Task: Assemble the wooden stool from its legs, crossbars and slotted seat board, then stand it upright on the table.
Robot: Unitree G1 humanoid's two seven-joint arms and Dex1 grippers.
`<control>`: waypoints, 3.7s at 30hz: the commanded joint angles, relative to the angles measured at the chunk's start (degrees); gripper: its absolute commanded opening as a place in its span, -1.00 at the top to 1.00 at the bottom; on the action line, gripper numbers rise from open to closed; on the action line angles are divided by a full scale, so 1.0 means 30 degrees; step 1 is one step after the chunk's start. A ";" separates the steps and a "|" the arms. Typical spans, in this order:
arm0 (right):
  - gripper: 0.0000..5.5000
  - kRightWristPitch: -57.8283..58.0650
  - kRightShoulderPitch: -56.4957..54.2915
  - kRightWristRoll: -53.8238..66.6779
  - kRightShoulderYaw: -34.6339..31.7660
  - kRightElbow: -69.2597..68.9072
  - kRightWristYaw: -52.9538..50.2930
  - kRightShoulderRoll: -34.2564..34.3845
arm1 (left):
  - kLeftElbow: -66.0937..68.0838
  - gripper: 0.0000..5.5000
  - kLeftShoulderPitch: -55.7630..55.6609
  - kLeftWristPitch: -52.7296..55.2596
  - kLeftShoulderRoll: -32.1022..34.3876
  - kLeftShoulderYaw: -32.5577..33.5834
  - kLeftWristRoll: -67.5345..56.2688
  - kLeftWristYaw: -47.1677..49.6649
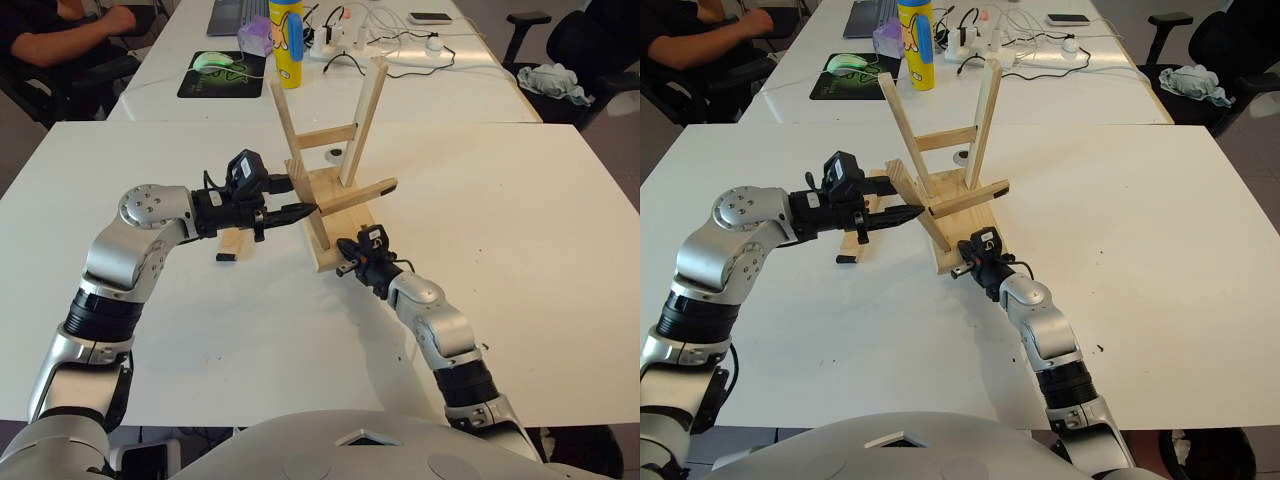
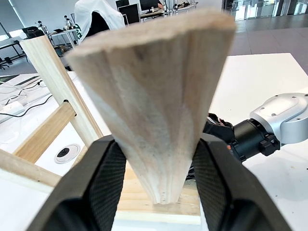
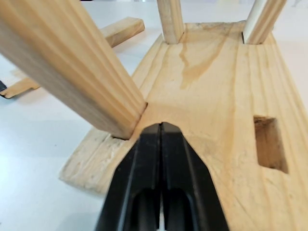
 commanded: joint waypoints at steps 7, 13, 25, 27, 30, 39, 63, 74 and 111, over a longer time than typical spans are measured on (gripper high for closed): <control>1.00 0.2451 0.1541 -0.0589 0.1103 0.1798 0.0129 -0.0373 | 0.0895 0.26 0.3711 0.0537 0.2323 -0.4209 0.3347 -0.1191; 1.00 0.2605 0.1211 -0.0486 0.1018 0.2135 0.0244 -0.0298 | 0.3713 0.26 0.1841 0.1066 0.0522 -0.1973 0.1506 0.0076; 1.00 0.2457 0.1025 -0.0798 0.1051 0.2387 0.0065 -0.0542 | 0.1549 0.01 0.3297 -0.0108 -0.0312 0.0292 0.0317 0.0885; 1.00 0.2366 0.1022 -0.0822 0.0979 0.2442 -0.0023 -0.0548 | 0.0024 -0.10 0.3648 0.0395 0.0064 0.1664 -0.0351 0.1103; 1.00 0.2268 0.1067 -0.0843 0.0888 0.2510 -0.0086 -0.0549 | -0.2371 -0.22 0.4221 0.1825 0.0915 0.3940 -0.1995 0.1264; 1.00 0.1973 0.0978 -0.0866 0.0569 0.2913 -0.0197 -0.0481 | -0.4832 -0.19 -0.1794 0.6802 -0.0474 0.8922 -1.0469 0.6287; 1.00 0.1370 0.0469 -0.1065 0.1079 0.4114 0.0150 -0.0257 | -0.3274 1.00 -0.3332 0.7171 -0.4207 0.0355 -0.4714 0.9088; 1.00 0.1536 0.0570 -0.1136 0.1180 0.4005 0.0276 -0.0318 | -0.3539 1.00 -0.4513 0.3068 -0.6491 0.3582 -0.4248 0.9745; 1.00 0.1585 0.1025 -0.1070 0.1154 0.3188 0.0495 -0.0567 | -0.1017 0.12 0.6038 0.3056 -0.7017 0.5279 0.5407 1.7105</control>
